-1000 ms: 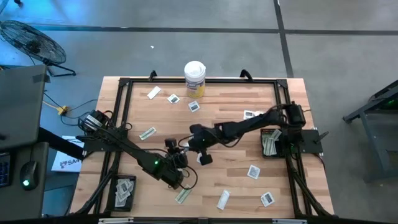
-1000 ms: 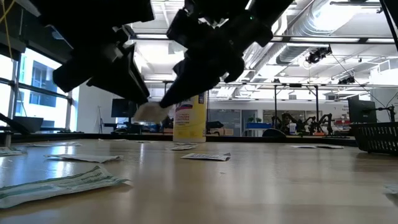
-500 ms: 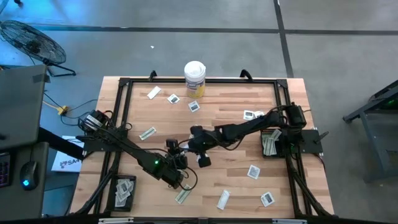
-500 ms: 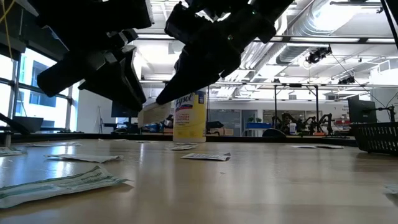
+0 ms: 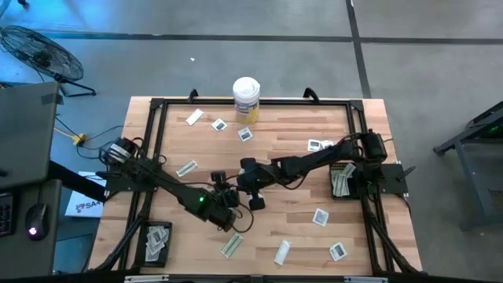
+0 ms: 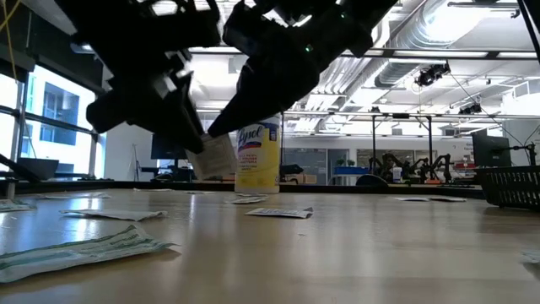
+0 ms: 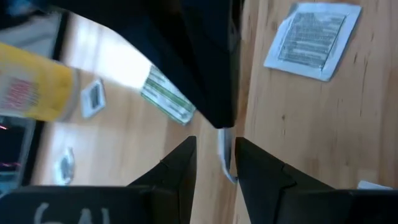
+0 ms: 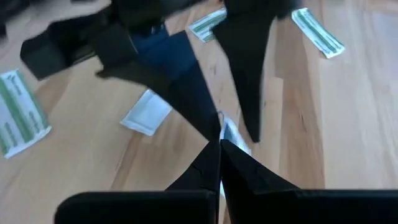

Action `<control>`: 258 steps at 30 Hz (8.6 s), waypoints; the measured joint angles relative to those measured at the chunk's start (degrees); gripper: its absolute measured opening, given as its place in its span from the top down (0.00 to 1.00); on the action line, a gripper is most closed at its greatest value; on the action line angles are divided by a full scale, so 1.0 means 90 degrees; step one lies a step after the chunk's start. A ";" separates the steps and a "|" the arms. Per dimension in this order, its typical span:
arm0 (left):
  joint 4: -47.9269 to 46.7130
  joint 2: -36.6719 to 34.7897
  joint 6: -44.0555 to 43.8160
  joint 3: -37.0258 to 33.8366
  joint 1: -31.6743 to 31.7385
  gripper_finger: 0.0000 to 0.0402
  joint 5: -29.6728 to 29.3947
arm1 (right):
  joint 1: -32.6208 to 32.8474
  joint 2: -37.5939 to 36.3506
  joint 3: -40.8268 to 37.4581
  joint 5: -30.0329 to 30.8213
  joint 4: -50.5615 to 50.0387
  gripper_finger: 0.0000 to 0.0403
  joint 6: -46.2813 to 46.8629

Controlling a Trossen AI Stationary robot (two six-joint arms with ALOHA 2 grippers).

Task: Pick & Place First Aid Supplies
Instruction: Put the white towelette sachet into the left black bin

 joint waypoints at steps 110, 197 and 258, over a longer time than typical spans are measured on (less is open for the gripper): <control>-0.4172 -0.1134 -0.5080 0.0406 -0.1713 0.88 0.3707 | -0.0595 0.0834 -0.0007 0.1026 -0.0467 0.67 0.0027; 0.2508 -0.1130 -0.0724 -0.2375 0.0650 0.88 -0.2268 | 0.1815 -0.4798 -0.3581 0.0865 -0.7683 1.00 0.7877; 0.2895 -0.1178 0.0665 -0.2361 0.0649 0.88 -0.1280 | -0.4485 -0.2423 -0.3434 0.1312 -0.4642 0.79 0.4848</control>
